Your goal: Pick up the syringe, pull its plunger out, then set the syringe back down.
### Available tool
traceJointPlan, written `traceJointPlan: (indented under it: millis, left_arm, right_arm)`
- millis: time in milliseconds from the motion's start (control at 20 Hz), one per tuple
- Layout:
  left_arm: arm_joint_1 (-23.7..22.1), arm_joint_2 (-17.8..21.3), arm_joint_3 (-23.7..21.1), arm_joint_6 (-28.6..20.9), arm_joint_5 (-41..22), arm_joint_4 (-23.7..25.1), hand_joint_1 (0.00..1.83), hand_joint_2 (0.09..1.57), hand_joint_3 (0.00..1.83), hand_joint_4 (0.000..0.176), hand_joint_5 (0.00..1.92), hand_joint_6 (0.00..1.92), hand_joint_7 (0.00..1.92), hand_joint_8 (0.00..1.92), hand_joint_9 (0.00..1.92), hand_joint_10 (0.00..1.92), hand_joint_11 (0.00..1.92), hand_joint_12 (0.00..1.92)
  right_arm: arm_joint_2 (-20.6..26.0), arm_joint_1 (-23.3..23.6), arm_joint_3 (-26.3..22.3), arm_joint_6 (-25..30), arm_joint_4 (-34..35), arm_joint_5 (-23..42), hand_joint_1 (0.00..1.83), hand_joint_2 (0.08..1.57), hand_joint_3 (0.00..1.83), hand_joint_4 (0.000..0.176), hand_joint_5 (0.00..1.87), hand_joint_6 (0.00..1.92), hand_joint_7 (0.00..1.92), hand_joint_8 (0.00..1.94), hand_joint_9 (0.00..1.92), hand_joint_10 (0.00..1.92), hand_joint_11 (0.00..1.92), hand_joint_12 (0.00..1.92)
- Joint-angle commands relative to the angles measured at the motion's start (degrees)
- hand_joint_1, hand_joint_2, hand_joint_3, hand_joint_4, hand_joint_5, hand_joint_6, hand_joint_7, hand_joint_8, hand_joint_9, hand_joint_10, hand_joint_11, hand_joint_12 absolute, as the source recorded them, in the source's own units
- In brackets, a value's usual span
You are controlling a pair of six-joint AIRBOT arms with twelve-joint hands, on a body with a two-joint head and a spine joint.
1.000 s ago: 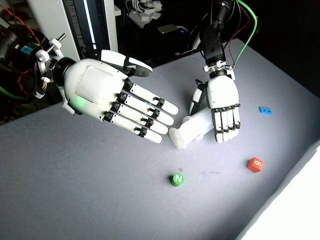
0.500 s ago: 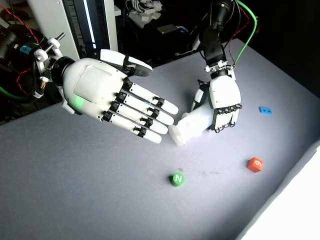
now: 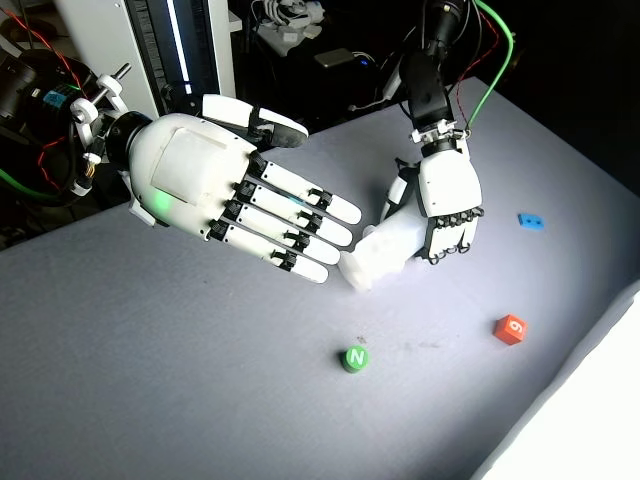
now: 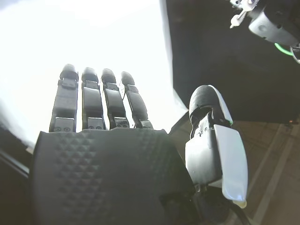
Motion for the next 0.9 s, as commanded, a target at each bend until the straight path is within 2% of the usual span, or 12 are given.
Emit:
traceJointPlan:
  millis: [0,250,350,400,500,550,600,700,850]
  left_arm:
    - [-1.34,0.76,-0.06,0.09,-3.46,1.61,1.37,1.13,0.0,0.0,0.92,0.87,0.96,1.1,0.85,1.31,0.57,1.14]
    - [-6.09,4.0,-2.8,0.42,-2.44,-0.84,1.37,1.12,0.0,0.0,0.93,0.86,0.97,1.09,0.86,1.29,0.57,1.13]
    - [-8.54,5.35,-4.32,2.42,-2.14,-3.72,1.37,1.13,0.0,0.0,0.92,0.86,0.97,1.1,0.85,1.31,0.57,1.13]
    - [-9.2,5.71,-4.62,2.99,-1.88,-4.64,1.37,1.13,0.0,0.0,0.95,0.79,0.95,1.16,0.84,1.31,0.57,1.13]
    - [-11.05,6.58,-5.19,3.57,-0.55,-6.77,1.37,1.14,0.0,0.0,0.93,0.82,0.94,1.19,0.82,1.33,0.55,1.15]
    - [-12.06,6.94,-5.33,3.72,0.23,-7.49,1.37,1.14,0.0,0.0,0.94,0.85,0.94,1.16,0.83,1.32,0.55,1.15]
    - [-12.73,7.21,-5.42,3.85,0.92,-7.8,1.37,1.14,0.0,0.0,0.94,0.85,0.94,1.16,0.83,1.32,0.55,1.15]
    - [-14.25,8.13,-5.92,4.82,2.69,-9.05,1.37,1.15,0.0,0.0,0.93,0.86,0.92,1.2,0.8,1.35,0.54,1.2]
    - [-15.72,9.41,-7.1,6.74,3.77,-11.02,1.37,1.14,0.0,0.0,0.94,0.82,0.94,1.17,0.8,1.36,0.54,1.23]
  right_arm:
    - [-0.05,0.41,-0.05,0.85,-2.16,8.37,0.0,1.22,0.0,0.0,0.05,0.0,0.03,0.0,0.0,0.0,0.0,0.0]
    - [-1.31,1.34,-0.07,2.34,-0.62,10.8,0.04,1.21,0.0,0.0,0.05,0.0,0.03,0.0,0.0,0.0,0.0,0.0]
    - [-1.77,1.94,-0.07,4.03,1.06,12.34,0.11,1.16,0.0,0.0,0.02,0.0,0.0,0.0,0.0,0.0,0.0,0.0]
    - [-1.99,2.1,-0.08,4.58,1.38,12.85,0.18,0.97,0.0,0.0,0.0,0.0,0.0,0.0,0.0,0.0,0.0,0.0]
    - [-3.02,2.57,-0.08,6.89,2.45,15.29,0.33,0.89,0.0,0.0,0.0,0.0,0.0,0.0,0.0,0.0,0.0,0.0]
    - [-3.49,2.73,-0.08,7.91,2.47,16.51,0.47,0.91,0.0,0.0,0.0,0.0,0.0,0.0,0.0,0.0,0.0,0.0]
    - [-3.73,2.84,-0.08,8.76,2.47,17.01,0.47,0.91,0.0,0.0,0.0,0.0,0.0,0.0,0.0,0.0,0.0,0.0]
    - [-3.93,3.18,-0.07,11.92,2.56,16.96,0.78,1.01,0.01,0.0,0.0,0.0,0.0,0.0,0.0,0.0,0.0,0.0]
    - [-4.25,3.87,-0.08,17.61,4.02,16.76,0.87,1.0,0.0,0.0,0.0,0.0,0.0,0.0,0.0,0.0,0.0,0.0]
